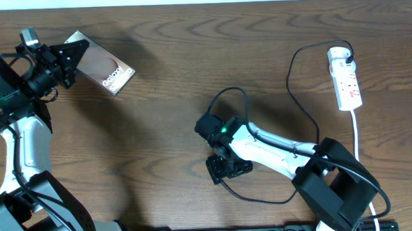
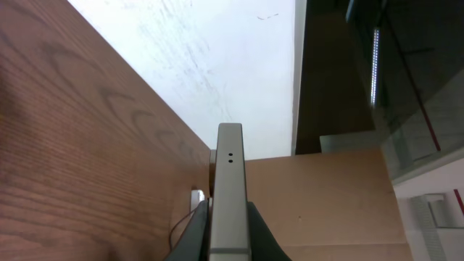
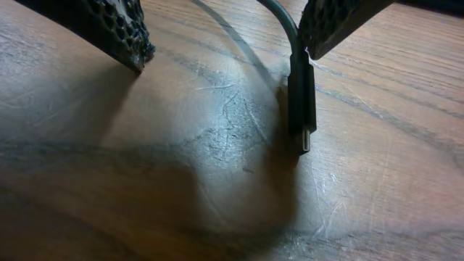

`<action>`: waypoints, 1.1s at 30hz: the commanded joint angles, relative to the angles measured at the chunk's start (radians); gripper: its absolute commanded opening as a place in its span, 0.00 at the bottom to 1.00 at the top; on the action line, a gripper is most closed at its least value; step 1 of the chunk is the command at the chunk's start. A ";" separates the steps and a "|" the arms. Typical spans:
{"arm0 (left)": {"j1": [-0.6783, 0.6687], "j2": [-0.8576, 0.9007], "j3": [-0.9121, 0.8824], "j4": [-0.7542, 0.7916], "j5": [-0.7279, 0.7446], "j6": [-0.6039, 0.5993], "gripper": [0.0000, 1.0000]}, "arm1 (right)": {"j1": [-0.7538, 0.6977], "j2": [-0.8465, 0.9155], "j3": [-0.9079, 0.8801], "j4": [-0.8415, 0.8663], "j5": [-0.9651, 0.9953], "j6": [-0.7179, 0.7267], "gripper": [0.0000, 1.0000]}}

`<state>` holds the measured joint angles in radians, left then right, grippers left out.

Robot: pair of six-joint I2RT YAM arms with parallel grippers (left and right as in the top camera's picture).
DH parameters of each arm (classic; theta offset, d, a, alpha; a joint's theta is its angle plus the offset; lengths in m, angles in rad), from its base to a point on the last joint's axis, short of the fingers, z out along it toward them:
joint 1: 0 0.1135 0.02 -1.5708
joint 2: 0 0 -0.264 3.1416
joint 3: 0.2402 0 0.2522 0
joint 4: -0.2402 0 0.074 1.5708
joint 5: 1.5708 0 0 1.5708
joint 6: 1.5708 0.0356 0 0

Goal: Plug charger to phone and switch on socket
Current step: 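Align the right gripper over the USB-C plug and close on it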

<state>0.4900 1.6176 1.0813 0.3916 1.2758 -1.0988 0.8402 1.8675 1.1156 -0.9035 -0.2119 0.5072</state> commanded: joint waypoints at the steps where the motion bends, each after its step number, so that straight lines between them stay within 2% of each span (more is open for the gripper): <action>1: 0.002 -0.017 0.019 0.005 0.010 0.006 0.07 | 0.006 0.045 0.048 -0.015 0.003 -0.031 0.64; 7: 0.003 -0.017 0.019 0.005 0.010 0.007 0.07 | 0.006 0.079 0.082 -0.039 0.004 -0.047 0.63; 16: 0.003 -0.017 0.019 0.005 0.010 0.007 0.07 | 0.015 0.114 0.109 -0.065 0.012 -0.052 0.45; 23: 0.003 -0.016 0.019 0.005 0.011 0.007 0.07 | 0.019 0.114 0.113 -0.069 0.019 -0.052 0.38; 33: 0.002 -0.016 0.019 0.005 0.021 0.026 0.07 | 0.013 0.114 0.122 -0.069 0.045 -0.029 0.40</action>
<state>0.4900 1.6176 1.0817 0.3916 1.2766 -1.0912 0.8520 1.9564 1.2240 -0.9764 -0.1997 0.4664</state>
